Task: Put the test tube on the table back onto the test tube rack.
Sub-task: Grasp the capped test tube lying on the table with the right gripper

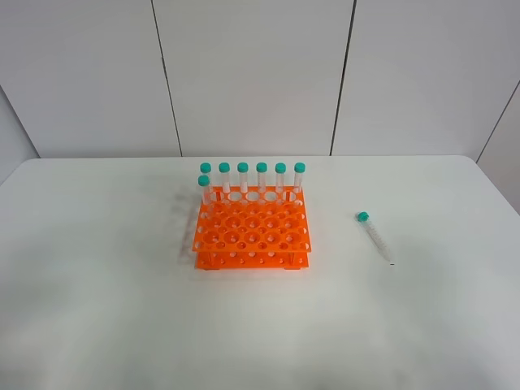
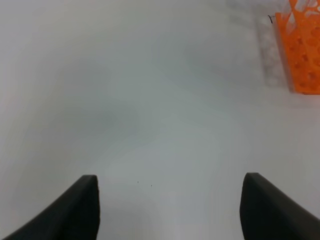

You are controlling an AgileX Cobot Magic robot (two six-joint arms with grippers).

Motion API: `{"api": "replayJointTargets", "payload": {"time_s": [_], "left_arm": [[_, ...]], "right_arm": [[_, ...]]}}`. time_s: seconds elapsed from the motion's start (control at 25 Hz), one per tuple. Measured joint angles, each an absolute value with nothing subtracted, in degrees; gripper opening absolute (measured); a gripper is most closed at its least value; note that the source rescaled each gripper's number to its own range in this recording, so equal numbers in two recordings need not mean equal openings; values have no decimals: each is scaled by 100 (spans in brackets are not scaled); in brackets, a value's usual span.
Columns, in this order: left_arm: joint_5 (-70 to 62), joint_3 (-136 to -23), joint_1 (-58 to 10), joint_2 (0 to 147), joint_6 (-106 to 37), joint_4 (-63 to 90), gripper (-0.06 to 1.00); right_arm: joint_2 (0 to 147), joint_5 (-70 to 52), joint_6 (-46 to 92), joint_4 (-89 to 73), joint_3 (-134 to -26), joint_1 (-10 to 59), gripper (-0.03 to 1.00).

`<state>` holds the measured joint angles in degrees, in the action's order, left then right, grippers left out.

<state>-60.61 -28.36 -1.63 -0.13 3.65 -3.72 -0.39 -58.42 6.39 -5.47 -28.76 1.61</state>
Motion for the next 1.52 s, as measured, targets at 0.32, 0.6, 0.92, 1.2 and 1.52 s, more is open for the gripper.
{"api": "replayJointTargets", "payload": {"time_s": [0.32, 0.6, 0.92, 1.2, 1.52], "left_arm": [[-6061, -2836, -163, -13, 365, -372, 89], [-6061, -2836, -163, -13, 365, -372, 89], [-6061, -2836, -163, -13, 365, -372, 89], [-6061, -2836, -163, -13, 365, -372, 89], [-6061, -2836, -163, -13, 365, -372, 89]], "right_arm": [[-39, -5826, 634, -560, -2890, 161, 100], [1788, -5379, 620, -561, -3825, 161, 100], [5430, -5355, 636, -587, -5246, 161, 100], [8523, -5353, 759, -602, -6652, 161, 100], [10699, -5140, 852, -585, -7663, 650, 100]]}}
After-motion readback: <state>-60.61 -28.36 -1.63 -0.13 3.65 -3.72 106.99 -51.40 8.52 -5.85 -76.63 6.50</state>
